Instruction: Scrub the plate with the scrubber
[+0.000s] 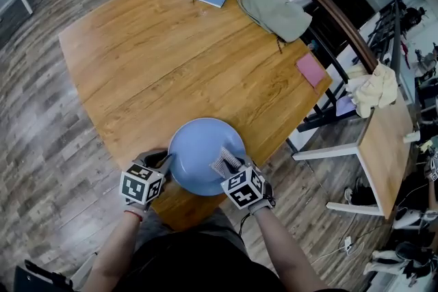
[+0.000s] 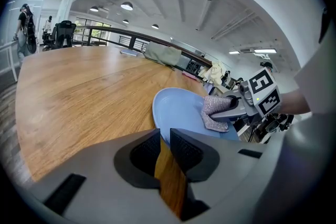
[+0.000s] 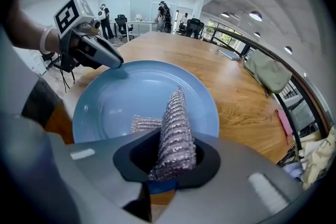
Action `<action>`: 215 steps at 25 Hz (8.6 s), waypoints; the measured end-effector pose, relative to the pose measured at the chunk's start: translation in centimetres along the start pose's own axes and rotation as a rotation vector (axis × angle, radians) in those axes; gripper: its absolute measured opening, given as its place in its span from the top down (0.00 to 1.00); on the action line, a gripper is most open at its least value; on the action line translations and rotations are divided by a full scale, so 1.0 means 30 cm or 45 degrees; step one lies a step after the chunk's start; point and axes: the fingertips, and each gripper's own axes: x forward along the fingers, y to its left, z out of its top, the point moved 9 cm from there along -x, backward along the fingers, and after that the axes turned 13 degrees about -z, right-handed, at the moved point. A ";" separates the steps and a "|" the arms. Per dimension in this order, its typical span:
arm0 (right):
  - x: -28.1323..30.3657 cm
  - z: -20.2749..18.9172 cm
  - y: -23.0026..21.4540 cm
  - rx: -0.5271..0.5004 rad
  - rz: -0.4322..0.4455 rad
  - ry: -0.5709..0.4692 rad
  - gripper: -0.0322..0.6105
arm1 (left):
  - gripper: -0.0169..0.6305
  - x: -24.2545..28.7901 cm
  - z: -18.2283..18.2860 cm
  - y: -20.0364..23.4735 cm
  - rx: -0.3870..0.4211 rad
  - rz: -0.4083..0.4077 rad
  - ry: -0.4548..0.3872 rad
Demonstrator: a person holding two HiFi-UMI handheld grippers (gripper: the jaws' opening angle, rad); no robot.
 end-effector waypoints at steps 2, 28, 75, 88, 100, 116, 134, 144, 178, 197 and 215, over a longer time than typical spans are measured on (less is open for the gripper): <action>-0.008 0.000 0.022 0.013 0.020 -0.006 0.84 | 0.89 0.000 0.000 0.000 0.000 -0.001 0.001; 0.019 0.180 0.286 -0.154 0.271 -0.132 0.84 | 0.89 0.003 0.002 -0.002 -0.030 0.005 -0.014; 0.270 0.320 -0.108 -0.321 -0.043 -0.181 0.84 | 0.90 0.006 0.027 0.016 -0.049 0.125 -0.047; 0.157 0.153 -0.136 -0.157 -0.087 -0.067 0.84 | 0.90 0.010 0.032 0.004 -0.032 0.125 -0.026; 0.054 0.081 0.010 -0.050 0.007 -0.051 0.84 | 0.90 0.009 0.030 0.009 -0.015 0.132 -0.018; 0.061 0.223 0.256 -0.205 0.248 -0.183 0.84 | 0.90 0.011 0.031 0.007 -0.030 0.133 -0.031; 0.184 0.351 0.169 -0.317 0.215 -0.286 0.84 | 0.90 0.010 0.024 0.006 -0.084 0.171 -0.075; 0.240 0.364 0.043 -0.256 0.098 -0.271 0.84 | 0.90 0.005 0.019 0.005 -0.089 0.165 -0.077; 0.065 0.143 0.075 -0.037 -0.043 -0.088 0.85 | 0.90 0.001 0.039 0.027 -0.021 0.073 -0.003; 0.122 0.303 0.215 -0.212 0.210 -0.194 0.84 | 0.90 0.001 0.031 0.018 -0.074 0.078 -0.026; 0.195 0.303 0.023 -0.091 0.145 -0.161 0.84 | 0.90 0.006 0.026 0.016 -0.119 0.131 -0.063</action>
